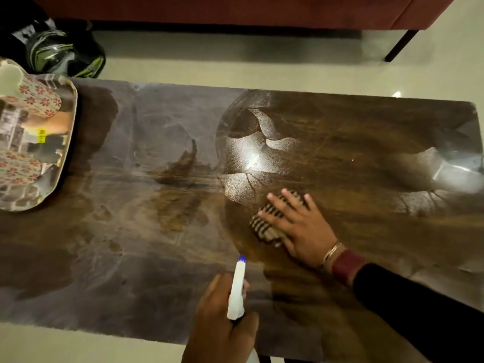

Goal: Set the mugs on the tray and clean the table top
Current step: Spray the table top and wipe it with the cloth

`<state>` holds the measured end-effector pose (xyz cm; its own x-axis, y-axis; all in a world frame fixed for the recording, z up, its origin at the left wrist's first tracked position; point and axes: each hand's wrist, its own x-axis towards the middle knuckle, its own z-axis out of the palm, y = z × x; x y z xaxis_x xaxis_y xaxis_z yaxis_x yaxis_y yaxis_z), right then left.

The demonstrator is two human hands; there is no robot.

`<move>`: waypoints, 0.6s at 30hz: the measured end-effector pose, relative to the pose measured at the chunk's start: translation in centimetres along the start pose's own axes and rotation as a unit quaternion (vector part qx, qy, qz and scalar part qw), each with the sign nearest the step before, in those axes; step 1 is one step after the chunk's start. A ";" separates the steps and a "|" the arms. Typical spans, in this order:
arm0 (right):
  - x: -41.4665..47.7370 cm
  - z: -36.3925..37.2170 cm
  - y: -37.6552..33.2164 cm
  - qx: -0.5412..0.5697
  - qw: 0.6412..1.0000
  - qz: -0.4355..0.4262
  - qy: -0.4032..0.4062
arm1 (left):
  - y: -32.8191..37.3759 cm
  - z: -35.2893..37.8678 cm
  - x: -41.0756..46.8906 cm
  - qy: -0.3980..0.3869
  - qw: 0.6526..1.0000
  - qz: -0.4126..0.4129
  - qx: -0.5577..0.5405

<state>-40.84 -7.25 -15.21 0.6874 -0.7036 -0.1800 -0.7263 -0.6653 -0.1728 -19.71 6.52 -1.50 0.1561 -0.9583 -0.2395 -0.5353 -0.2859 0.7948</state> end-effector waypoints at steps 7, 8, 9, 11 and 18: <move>10.5 -2.9 0.3 0.081 0.944 0.315 0.061 | -1.2 -1.4 -2.6 -0.025 0.999 -0.017 -0.030; 10.6 -2.7 -1.5 0.073 0.954 0.285 0.056 | -1.1 -1.6 -3.3 -0.049 0.998 -0.021 -0.028; 10.0 -2.2 -3.6 0.065 0.967 0.240 0.049 | -1.0 -1.6 -3.9 -0.072 0.997 -0.022 -0.020; 6.2 -0.3 -8.3 0.054 0.989 0.133 0.040 | -1.4 -2.1 -4.9 -0.104 0.994 -0.024 0.014; -12.4 4.4 -12.9 0.046 0.993 0.109 0.002 | -2.0 -2.9 -7.1 -0.120 0.991 -0.054 0.007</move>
<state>-39.96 11.15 -15.00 0.5141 -0.8291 -0.2197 -0.8543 -0.4721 -0.2177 -17.29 13.86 0.22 0.0115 -0.8928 -0.4504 -0.5385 -0.3851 0.7495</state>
